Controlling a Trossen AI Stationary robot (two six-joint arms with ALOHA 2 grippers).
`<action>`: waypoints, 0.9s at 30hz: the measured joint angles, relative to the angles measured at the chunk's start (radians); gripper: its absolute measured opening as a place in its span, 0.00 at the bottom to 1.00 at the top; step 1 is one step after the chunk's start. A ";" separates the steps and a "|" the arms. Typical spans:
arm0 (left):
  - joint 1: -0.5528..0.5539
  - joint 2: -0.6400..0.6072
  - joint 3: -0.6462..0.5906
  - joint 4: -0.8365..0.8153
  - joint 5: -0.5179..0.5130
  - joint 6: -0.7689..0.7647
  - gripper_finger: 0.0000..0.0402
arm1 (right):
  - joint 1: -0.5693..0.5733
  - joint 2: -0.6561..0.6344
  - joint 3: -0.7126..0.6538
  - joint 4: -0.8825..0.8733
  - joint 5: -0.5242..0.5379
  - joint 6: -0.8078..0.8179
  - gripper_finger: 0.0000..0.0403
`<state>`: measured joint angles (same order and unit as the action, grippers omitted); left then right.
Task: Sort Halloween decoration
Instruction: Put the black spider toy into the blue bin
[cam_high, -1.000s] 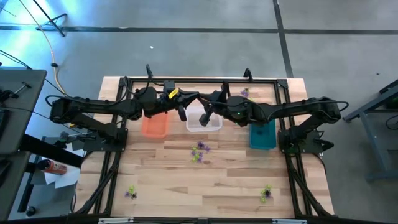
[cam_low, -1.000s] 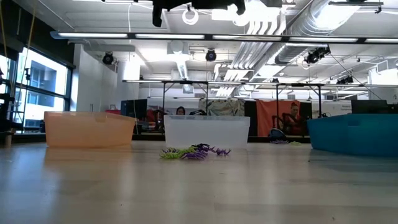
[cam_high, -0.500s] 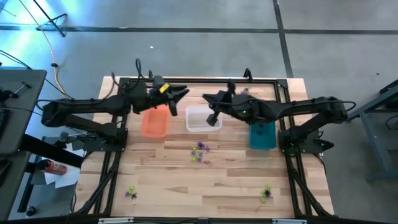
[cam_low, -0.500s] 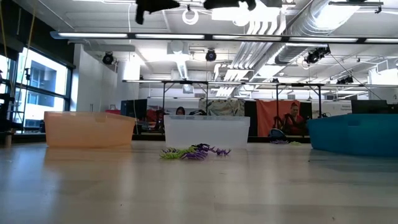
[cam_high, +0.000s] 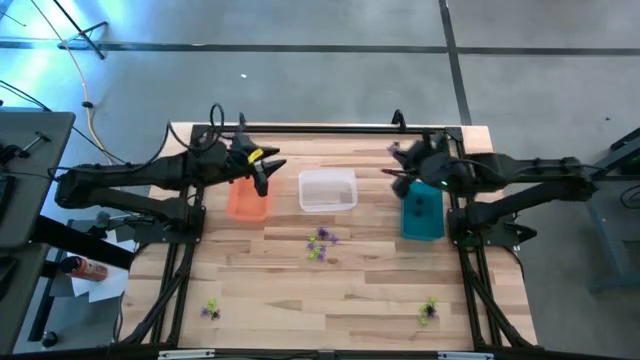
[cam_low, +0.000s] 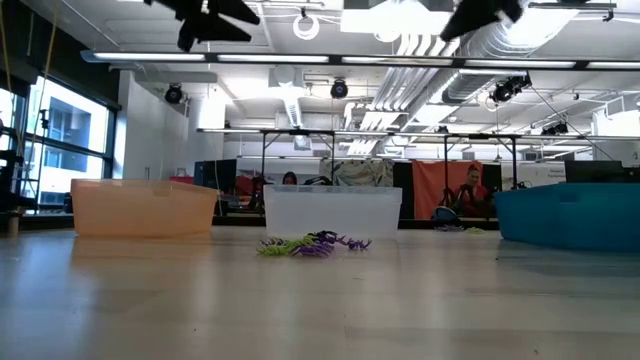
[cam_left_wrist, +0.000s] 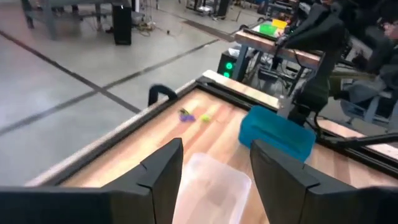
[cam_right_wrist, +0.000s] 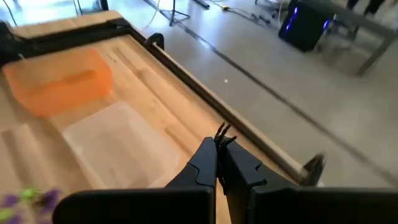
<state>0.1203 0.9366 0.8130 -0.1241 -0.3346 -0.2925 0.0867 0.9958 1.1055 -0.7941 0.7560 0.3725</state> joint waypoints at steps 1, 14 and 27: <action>-0.007 -0.005 -0.032 0.036 -0.013 -0.030 0.44 | 0.017 -0.031 -0.023 -0.021 0.007 0.049 0.00; -0.035 -0.016 -0.166 0.240 -0.063 -0.093 0.44 | -0.188 -0.043 -0.043 -0.449 -0.386 0.510 0.00; -0.036 -0.016 -0.166 0.257 -0.063 -0.056 0.44 | -0.396 0.017 -0.416 -0.238 -0.725 0.545 0.00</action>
<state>0.0845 0.9203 0.6468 0.1329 -0.3973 -0.3481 -0.3089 1.0129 0.6892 -1.0321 0.0306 0.9175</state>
